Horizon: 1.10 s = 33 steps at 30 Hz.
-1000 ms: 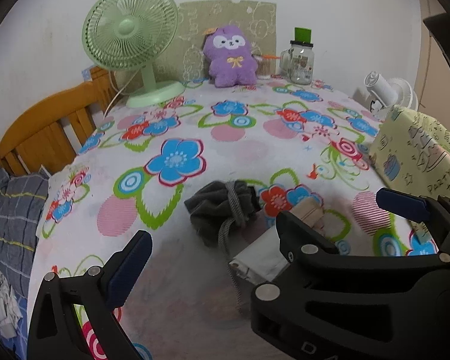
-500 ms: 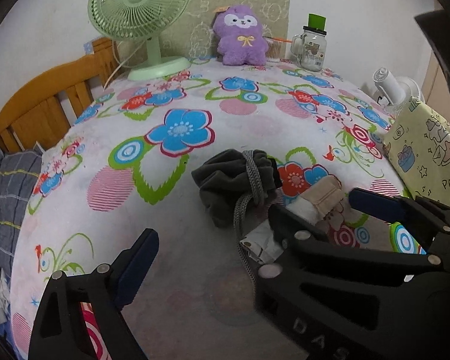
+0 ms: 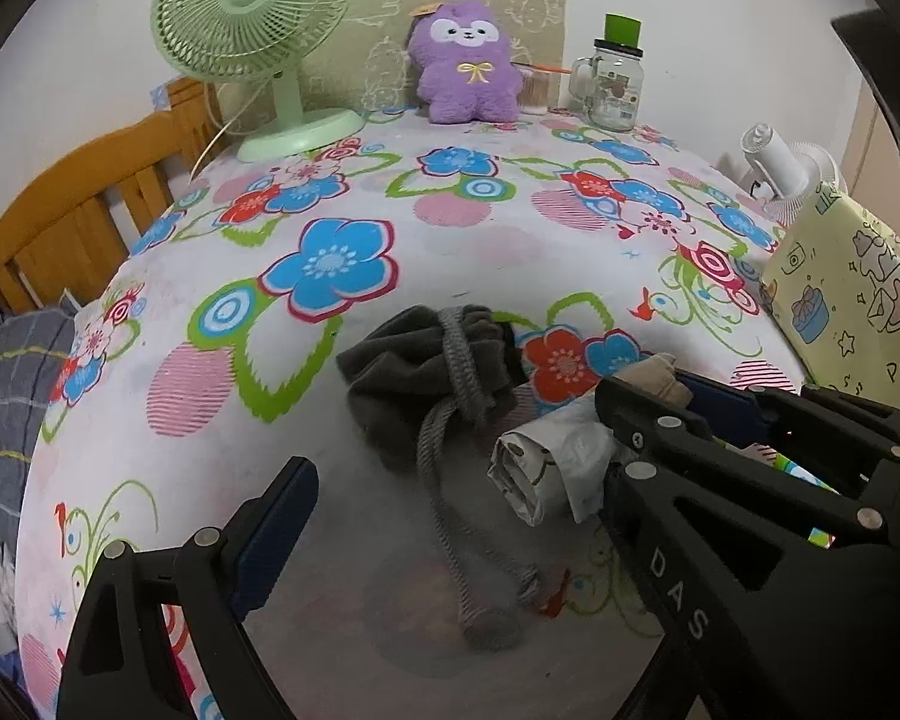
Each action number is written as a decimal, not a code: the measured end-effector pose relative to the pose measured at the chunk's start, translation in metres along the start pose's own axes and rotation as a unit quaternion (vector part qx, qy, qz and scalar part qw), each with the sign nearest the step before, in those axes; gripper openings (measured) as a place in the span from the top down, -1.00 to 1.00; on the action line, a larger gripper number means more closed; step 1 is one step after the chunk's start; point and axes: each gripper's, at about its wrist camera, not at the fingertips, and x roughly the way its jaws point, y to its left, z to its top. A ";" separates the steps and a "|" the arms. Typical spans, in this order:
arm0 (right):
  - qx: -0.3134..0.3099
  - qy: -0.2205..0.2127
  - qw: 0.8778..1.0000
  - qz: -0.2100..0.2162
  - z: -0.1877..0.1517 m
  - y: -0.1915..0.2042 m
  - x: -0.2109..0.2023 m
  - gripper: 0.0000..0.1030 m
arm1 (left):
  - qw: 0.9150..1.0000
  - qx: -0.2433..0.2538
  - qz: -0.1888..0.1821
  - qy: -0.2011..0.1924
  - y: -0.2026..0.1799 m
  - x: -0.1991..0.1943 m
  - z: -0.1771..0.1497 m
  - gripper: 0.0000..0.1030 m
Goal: Organize soft objects
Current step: 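Grasp the grey drawstring bag with the left tool while the right tool grasps the white roll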
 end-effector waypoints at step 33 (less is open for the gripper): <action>0.058 -0.014 0.998 -0.026 0.031 -0.030 0.017 0.55 | 0.999 -0.039 0.024 0.003 0.008 0.026 0.032 -0.19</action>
